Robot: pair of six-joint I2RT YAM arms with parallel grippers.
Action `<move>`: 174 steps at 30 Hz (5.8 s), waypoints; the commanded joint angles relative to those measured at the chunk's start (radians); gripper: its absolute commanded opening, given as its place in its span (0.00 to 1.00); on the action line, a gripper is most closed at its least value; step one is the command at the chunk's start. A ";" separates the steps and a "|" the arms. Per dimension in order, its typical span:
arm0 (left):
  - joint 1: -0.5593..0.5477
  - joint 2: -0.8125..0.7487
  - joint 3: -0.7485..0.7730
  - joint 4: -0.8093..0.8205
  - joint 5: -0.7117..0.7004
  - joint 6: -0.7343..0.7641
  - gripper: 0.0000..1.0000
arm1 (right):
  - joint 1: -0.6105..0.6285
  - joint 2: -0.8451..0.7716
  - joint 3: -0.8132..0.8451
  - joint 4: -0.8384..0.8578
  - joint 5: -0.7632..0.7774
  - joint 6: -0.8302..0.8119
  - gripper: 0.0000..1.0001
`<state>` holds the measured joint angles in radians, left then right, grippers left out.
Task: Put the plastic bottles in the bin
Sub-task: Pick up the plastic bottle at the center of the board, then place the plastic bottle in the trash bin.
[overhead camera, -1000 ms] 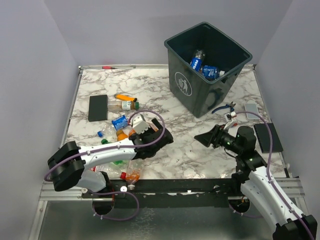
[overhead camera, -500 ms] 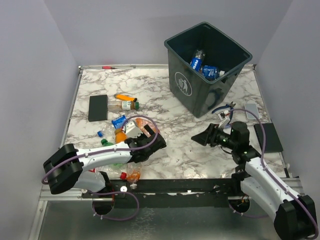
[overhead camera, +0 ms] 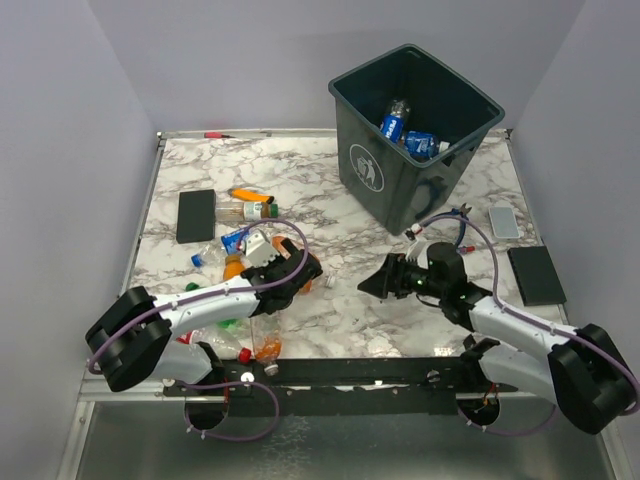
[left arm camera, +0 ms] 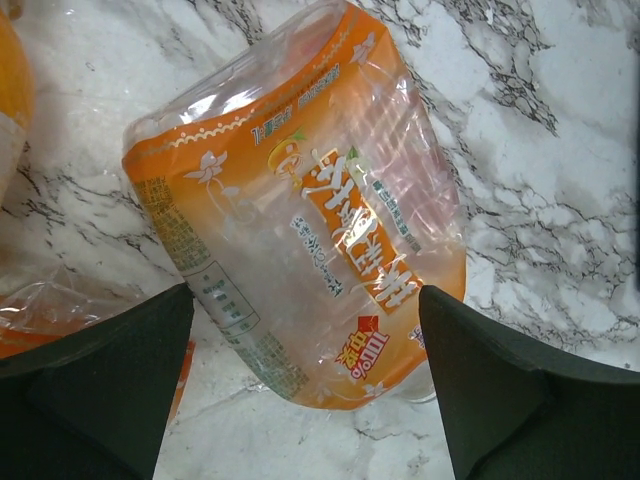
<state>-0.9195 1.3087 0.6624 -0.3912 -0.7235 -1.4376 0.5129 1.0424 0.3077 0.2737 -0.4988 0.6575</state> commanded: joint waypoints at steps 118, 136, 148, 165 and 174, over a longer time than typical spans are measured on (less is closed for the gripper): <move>0.100 0.140 -0.320 0.825 0.485 0.528 0.41 | 0.055 0.768 0.116 0.791 0.087 0.369 0.51; 0.094 -0.568 -0.398 0.863 0.615 0.588 0.99 | 0.076 -0.117 -0.159 0.628 0.167 0.366 0.32; -0.003 -0.552 -0.264 1.028 0.981 0.792 0.99 | 0.076 -0.226 -0.040 0.622 0.210 0.440 0.32; -0.107 -0.380 -0.176 1.080 1.025 0.878 0.99 | 0.080 -0.166 0.034 0.748 0.172 0.495 0.32; -0.116 -0.358 -0.159 1.085 1.006 0.896 0.65 | 0.085 -0.180 0.045 0.716 0.156 0.473 0.32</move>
<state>-1.0298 0.9520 0.4698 0.6655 0.2653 -0.5678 0.5900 0.8776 0.3244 0.9703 -0.3172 1.1362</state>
